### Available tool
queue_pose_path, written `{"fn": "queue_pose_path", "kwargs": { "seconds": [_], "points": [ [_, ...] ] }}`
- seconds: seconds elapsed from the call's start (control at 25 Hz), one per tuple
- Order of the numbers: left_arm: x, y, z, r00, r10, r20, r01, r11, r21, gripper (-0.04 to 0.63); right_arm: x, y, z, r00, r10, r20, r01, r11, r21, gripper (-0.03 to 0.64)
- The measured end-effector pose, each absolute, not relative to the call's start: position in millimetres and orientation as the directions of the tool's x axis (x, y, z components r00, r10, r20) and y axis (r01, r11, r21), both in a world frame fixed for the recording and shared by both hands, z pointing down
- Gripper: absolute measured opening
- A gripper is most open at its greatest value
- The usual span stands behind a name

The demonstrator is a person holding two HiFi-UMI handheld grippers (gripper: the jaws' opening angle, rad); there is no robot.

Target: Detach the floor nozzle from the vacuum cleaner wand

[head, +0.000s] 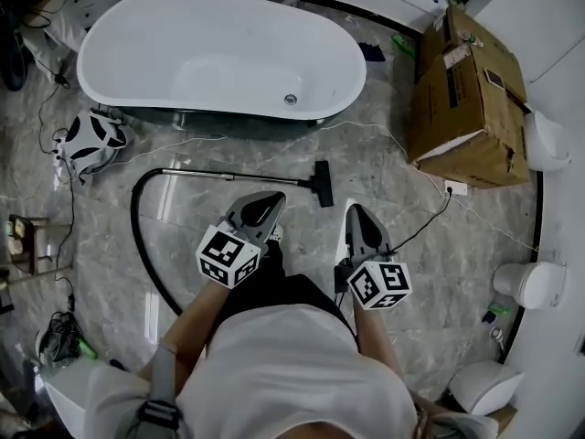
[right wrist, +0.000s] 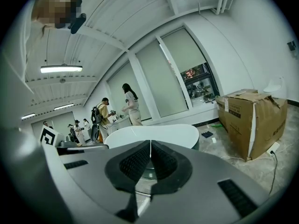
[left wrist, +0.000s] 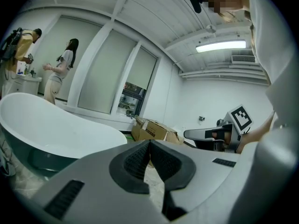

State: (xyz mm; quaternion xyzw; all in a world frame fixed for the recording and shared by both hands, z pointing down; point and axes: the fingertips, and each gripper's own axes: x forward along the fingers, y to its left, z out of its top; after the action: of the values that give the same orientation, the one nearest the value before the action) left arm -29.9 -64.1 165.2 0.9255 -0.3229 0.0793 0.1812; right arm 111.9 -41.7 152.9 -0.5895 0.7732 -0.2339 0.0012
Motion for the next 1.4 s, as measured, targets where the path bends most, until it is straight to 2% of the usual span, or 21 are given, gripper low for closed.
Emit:
{"fn": "queue_pose_path", "kwargs": {
  "seconds": [0.28, 0.44, 0.72, 0.92, 1.16, 1.4],
  "points": [
    [-29, -90, 176, 0.811, -0.52, 0.27, -0.581, -0.769, 0.266, 0.011, 98, -67, 159, -0.422, -0.877, 0.231, -0.87, 0.32, -0.374, 0.015],
    [-26, -105, 185, 0.819, -0.498, 0.286, -0.566, -0.785, 0.253, 0.011, 109, -87, 163, -0.408, -0.885, 0.222, -0.877, 0.314, -0.363, 0.015],
    [-2, -125, 192, 0.807, -0.504, 0.308, -0.58, -0.775, 0.252, 0.011, 132, -118, 171, -0.436, -0.863, 0.256, -0.876, 0.341, -0.341, 0.015],
    [22, -135, 197, 0.792, -0.528, 0.305, -0.601, -0.761, 0.244, 0.011, 146, -132, 187, -0.501, -0.816, 0.289, -0.85, 0.402, -0.34, 0.015],
    [34, -143, 213, 0.799, -0.52, 0.302, -0.593, -0.767, 0.246, 0.011, 145, -149, 209, -0.61, -0.757, 0.234, -0.775, 0.51, -0.373, 0.015],
    [36, -155, 243, 0.792, -0.514, 0.328, -0.595, -0.771, 0.228, 0.011, 155, -170, 233, -0.605, -0.766, 0.215, -0.775, 0.507, -0.377, 0.015]
  ]
}}
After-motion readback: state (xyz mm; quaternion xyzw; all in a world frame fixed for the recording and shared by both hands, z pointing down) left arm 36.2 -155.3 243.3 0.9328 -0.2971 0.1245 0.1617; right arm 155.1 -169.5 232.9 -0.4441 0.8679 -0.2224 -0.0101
